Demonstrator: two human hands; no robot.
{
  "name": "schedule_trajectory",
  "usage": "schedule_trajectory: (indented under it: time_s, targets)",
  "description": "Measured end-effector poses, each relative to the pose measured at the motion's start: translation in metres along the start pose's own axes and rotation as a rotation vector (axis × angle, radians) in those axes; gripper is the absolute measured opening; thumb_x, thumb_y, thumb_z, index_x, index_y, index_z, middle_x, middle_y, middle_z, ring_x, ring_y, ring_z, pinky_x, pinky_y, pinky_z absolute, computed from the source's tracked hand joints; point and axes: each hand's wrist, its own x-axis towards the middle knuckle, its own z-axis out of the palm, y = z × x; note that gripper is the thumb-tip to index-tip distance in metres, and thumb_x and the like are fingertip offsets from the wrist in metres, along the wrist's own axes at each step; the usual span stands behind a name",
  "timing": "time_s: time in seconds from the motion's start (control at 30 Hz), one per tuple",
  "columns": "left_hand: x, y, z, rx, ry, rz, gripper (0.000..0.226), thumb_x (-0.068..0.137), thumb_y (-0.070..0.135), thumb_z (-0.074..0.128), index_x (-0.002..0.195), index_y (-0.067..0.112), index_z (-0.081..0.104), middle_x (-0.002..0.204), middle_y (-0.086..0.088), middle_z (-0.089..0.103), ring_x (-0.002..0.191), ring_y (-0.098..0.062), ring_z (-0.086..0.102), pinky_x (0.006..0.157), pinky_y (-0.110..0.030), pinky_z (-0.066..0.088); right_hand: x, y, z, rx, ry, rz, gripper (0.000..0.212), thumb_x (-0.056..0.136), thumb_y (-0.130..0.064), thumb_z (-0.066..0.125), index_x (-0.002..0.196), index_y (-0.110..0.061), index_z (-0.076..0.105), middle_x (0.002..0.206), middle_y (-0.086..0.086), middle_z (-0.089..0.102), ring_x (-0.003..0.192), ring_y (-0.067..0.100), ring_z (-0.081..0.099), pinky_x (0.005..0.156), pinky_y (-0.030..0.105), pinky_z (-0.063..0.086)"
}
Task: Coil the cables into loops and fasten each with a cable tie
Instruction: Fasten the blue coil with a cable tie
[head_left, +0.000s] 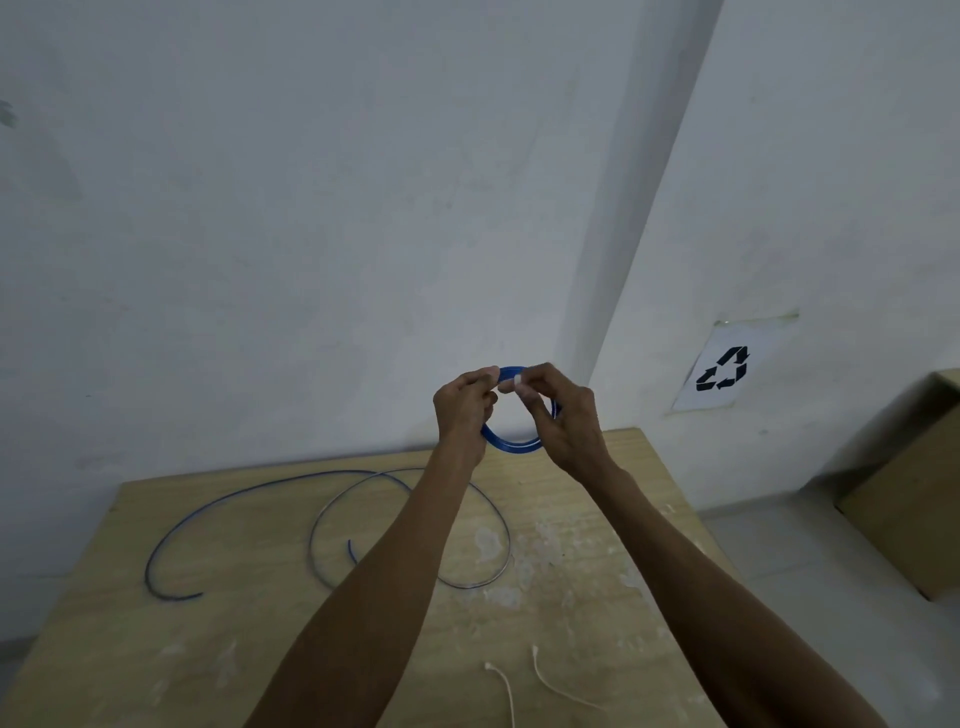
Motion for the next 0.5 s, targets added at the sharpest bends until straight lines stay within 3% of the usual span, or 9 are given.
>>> schedule_trajectory:
  time_s: [0.1, 0.23, 0.37, 0.5]
  targets:
    - [-0.003, -0.003, 0.009, -0.006, 0.022, -0.022, 0.01, 0.092, 0.004, 0.069, 0.088, 0.008, 0.076, 0.076, -0.005, 0.063, 0.057, -0.012, 0.043, 0.05, -0.018, 0.041, -0.001, -0.003, -0.002, 0.065, 0.132, 0.089, 0.013, 0.102, -0.015, 0.061, 0.105, -0.004, 0.068, 0.093, 0.0, 0.078, 0.09, 0.006, 0.074, 0.086, 0.02, 0.055]
    - [-0.01, -0.011, 0.023, -0.005, 0.046, -0.015, 0.011, 0.092, 0.005, 0.068, 0.087, 0.01, 0.077, 0.093, -0.009, 0.071, 0.057, -0.012, 0.045, 0.052, -0.018, 0.041, 0.0, -0.001, -0.001, 0.058, 0.245, 0.173, 0.013, 0.097, -0.018, 0.069, 0.104, -0.01, 0.077, 0.094, -0.004, 0.078, 0.087, 0.008, 0.074, 0.083, 0.021, 0.059]
    - [-0.013, -0.012, 0.031, 0.026, 0.056, -0.011, 0.013, 0.093, 0.01, 0.071, 0.102, 0.008, 0.08, 0.093, -0.006, 0.071, 0.062, -0.012, 0.047, 0.053, -0.018, 0.04, 0.003, 0.003, -0.003, 0.073, 0.297, 0.228, 0.013, 0.096, -0.016, 0.071, 0.104, -0.01, 0.078, 0.09, -0.008, 0.077, 0.075, 0.005, 0.075, 0.078, 0.019, 0.059]
    - [-0.01, -0.011, 0.031, 0.061, -0.028, 0.038, 0.026, 0.094, 0.004, 0.068, 0.114, 0.016, 0.079, 0.102, -0.009, 0.076, 0.062, -0.015, 0.039, 0.048, -0.019, 0.036, 0.006, 0.006, -0.001, 0.076, 0.321, 0.306, 0.014, 0.093, -0.013, 0.073, 0.106, -0.009, 0.079, 0.087, -0.01, 0.076, 0.072, 0.001, 0.075, 0.077, 0.017, 0.058]
